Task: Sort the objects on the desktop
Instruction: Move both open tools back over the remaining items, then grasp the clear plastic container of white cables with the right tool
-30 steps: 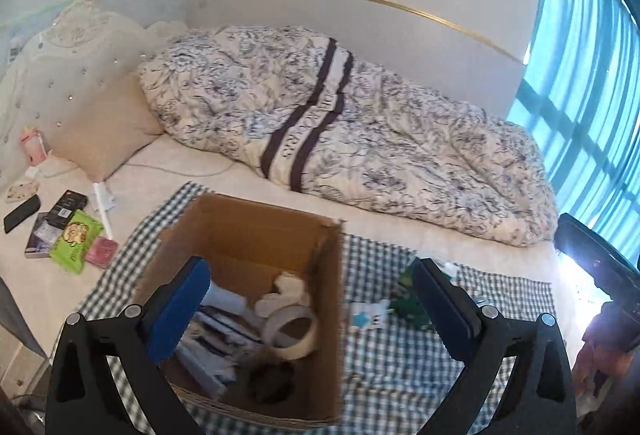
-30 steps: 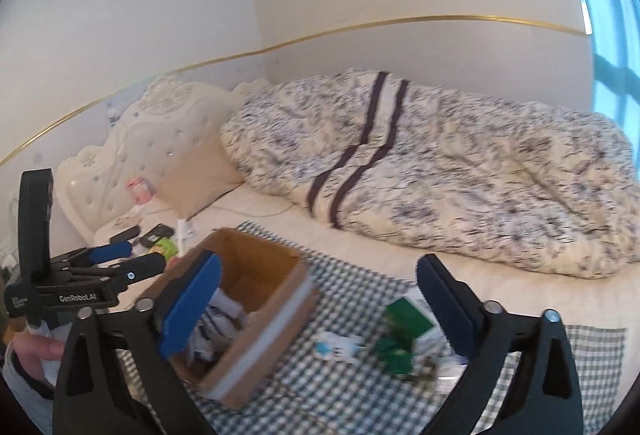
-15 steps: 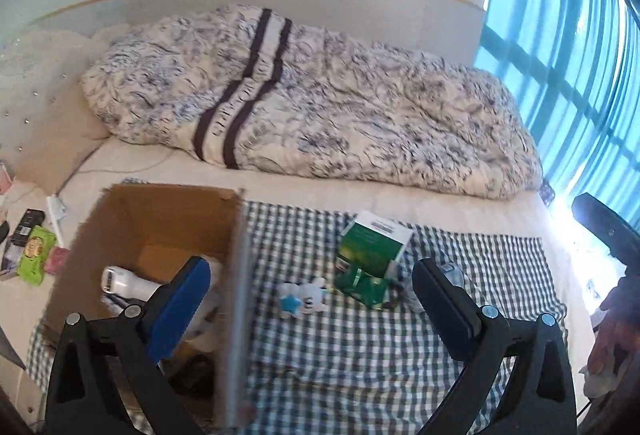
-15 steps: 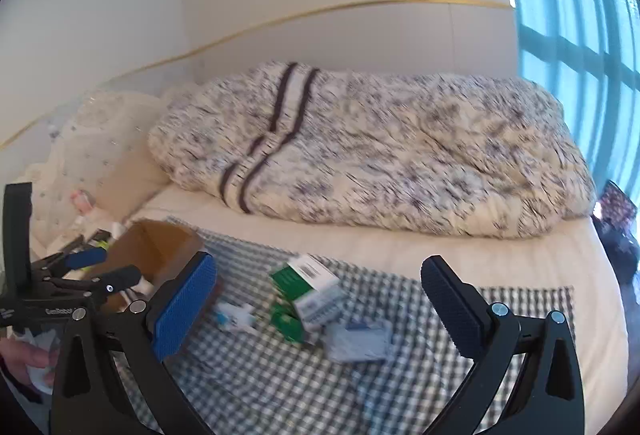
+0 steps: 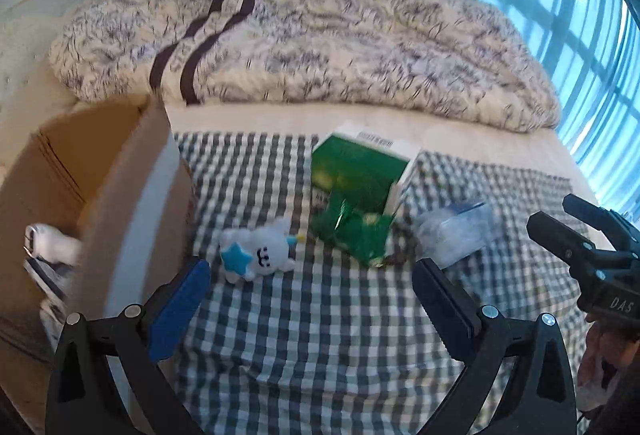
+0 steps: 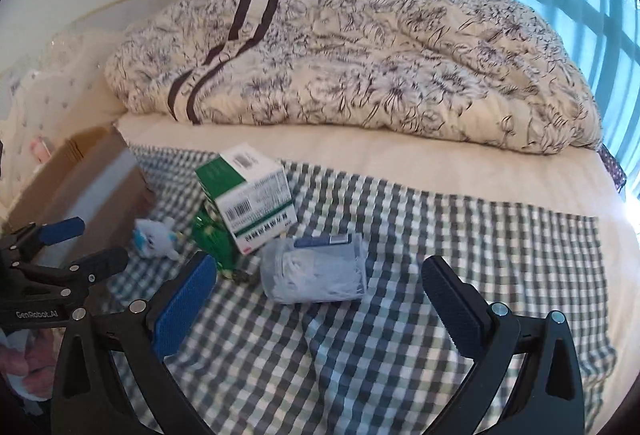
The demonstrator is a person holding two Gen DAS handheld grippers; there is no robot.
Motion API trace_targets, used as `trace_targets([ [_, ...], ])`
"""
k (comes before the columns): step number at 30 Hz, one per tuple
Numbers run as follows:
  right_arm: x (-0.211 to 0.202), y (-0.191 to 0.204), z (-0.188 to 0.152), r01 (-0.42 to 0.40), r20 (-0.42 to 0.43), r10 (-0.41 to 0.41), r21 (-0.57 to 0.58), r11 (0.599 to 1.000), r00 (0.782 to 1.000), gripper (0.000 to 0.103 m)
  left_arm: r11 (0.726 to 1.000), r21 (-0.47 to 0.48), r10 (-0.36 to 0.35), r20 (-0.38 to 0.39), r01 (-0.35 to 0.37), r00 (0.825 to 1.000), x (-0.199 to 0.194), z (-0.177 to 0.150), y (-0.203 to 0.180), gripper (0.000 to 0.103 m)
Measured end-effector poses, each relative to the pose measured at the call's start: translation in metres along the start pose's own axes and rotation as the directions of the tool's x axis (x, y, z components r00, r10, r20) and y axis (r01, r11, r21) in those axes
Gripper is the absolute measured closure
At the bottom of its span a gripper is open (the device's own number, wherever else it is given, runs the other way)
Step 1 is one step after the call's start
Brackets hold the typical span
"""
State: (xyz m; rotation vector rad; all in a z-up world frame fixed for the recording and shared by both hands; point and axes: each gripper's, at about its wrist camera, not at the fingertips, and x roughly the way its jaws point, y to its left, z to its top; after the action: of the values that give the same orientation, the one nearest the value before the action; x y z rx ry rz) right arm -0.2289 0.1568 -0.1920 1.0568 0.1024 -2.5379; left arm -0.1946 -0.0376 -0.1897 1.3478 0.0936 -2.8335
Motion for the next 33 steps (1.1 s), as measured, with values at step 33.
trace_targets([
  [33, 0.106, 0.005, -0.025, 0.132, -0.129, -0.123, 0.068, 0.989, 0.984, 0.011, 1.0, -0.003, 0.005, -0.135, -0.006, 0.991, 0.122, -0.017, 0.031, 0.028],
])
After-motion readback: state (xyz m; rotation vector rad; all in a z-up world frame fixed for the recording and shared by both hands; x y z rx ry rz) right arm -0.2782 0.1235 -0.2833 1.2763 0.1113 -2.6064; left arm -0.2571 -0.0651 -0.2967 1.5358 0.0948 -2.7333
